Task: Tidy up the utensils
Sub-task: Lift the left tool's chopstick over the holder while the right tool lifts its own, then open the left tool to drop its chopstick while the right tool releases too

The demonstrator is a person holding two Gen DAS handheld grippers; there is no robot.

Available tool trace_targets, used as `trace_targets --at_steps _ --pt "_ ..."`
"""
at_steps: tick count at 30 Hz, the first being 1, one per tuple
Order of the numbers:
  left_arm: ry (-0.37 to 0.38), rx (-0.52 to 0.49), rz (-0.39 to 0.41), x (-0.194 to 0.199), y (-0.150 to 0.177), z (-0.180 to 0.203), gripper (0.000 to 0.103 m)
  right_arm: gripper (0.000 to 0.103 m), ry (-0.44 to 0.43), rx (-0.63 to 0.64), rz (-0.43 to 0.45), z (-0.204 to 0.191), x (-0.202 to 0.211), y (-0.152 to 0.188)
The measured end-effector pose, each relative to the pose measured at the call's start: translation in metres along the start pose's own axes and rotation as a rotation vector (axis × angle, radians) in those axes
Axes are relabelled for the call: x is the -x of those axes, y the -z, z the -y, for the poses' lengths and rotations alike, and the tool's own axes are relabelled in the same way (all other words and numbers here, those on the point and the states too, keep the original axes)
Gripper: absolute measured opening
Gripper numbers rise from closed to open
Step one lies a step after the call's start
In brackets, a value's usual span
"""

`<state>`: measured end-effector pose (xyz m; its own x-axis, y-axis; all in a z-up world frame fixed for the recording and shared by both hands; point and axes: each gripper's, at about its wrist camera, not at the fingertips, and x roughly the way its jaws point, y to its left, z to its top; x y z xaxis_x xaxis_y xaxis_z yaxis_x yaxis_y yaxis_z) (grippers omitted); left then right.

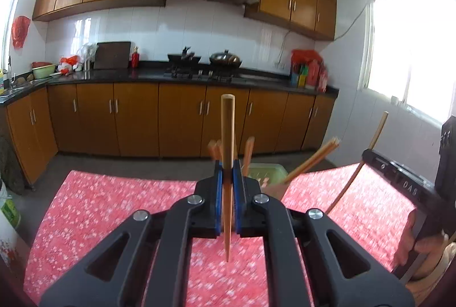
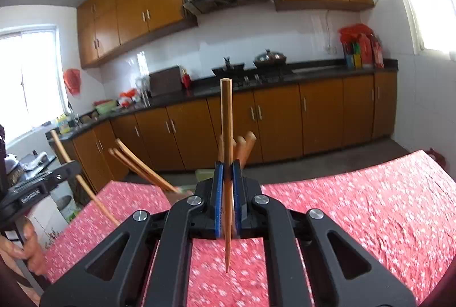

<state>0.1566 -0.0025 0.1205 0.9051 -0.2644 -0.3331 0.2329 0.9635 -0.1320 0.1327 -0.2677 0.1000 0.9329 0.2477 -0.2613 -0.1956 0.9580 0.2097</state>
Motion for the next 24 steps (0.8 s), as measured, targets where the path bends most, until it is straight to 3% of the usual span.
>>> trace_targets --at_steps 8,12,17,24 --pt "0.020 0.053 0.171 -0.003 -0.057 0.023 0.008 0.007 -0.015 -0.016 0.175 -0.015 -0.001 -0.047" --pt "-0.032 0.059 0.255 -0.015 -0.076 0.029 0.008 0.007 0.020 -0.029 0.228 -0.015 -0.017 -0.053" --pt "-0.058 0.054 0.236 -0.047 -0.070 0.029 0.008 0.007 0.051 -0.026 0.207 -0.014 -0.049 -0.043" --pt "-0.041 0.080 0.157 -0.082 -0.051 0.019 0.008 0.008 0.047 -0.001 0.108 -0.018 -0.072 -0.022"
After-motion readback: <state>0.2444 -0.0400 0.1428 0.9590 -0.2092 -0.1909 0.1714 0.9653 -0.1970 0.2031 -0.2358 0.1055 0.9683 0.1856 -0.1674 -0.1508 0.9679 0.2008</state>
